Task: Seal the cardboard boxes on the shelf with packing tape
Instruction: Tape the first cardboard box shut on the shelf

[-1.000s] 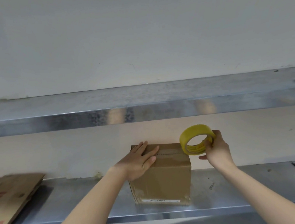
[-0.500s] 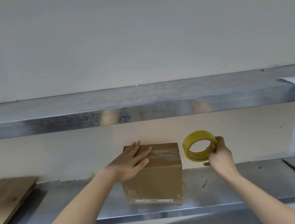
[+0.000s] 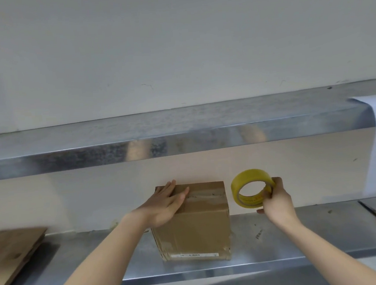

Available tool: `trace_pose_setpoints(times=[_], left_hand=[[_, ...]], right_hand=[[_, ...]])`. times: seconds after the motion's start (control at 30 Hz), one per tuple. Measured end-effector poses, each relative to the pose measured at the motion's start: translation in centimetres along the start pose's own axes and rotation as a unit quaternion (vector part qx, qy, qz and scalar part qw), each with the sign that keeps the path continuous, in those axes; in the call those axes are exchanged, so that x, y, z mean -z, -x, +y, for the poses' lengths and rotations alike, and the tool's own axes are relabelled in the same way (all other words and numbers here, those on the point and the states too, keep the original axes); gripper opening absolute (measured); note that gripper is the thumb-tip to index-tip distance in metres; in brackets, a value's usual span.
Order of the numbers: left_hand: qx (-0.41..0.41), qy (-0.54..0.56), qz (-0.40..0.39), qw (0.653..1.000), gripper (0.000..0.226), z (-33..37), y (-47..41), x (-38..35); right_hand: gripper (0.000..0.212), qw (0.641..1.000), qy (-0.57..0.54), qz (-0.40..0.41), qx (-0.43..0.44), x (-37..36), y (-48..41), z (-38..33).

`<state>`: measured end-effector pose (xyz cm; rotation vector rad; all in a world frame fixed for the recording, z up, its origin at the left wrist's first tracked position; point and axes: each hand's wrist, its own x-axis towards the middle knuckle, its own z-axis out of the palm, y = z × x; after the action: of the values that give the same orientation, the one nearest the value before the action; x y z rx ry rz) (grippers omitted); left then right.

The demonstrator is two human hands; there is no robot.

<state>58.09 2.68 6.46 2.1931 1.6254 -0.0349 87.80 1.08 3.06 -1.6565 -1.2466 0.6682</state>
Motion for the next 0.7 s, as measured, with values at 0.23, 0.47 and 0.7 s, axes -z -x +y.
trace_pose_setpoints(times=[0.23,0.47,0.7], left_hand=[[0.045,0.030,0.066,0.996,0.055,0.7,-0.6,-0.6],[0.076,0.155,0.180,0.968,0.044,0.9,-1.1,-0.5],[0.078,0.211,0.228,0.947,0.047,-0.1,-0.7,-0.6]], right_hand=[[0.017,1.000,-0.015,-0.011,-0.002,0.1,-0.1,0.2],[0.020,1.000,-0.018,-0.022,-0.006,0.3,0.3,0.2],[0.018,1.000,-0.012,-0.028,0.000,0.5,0.4,0.2]])
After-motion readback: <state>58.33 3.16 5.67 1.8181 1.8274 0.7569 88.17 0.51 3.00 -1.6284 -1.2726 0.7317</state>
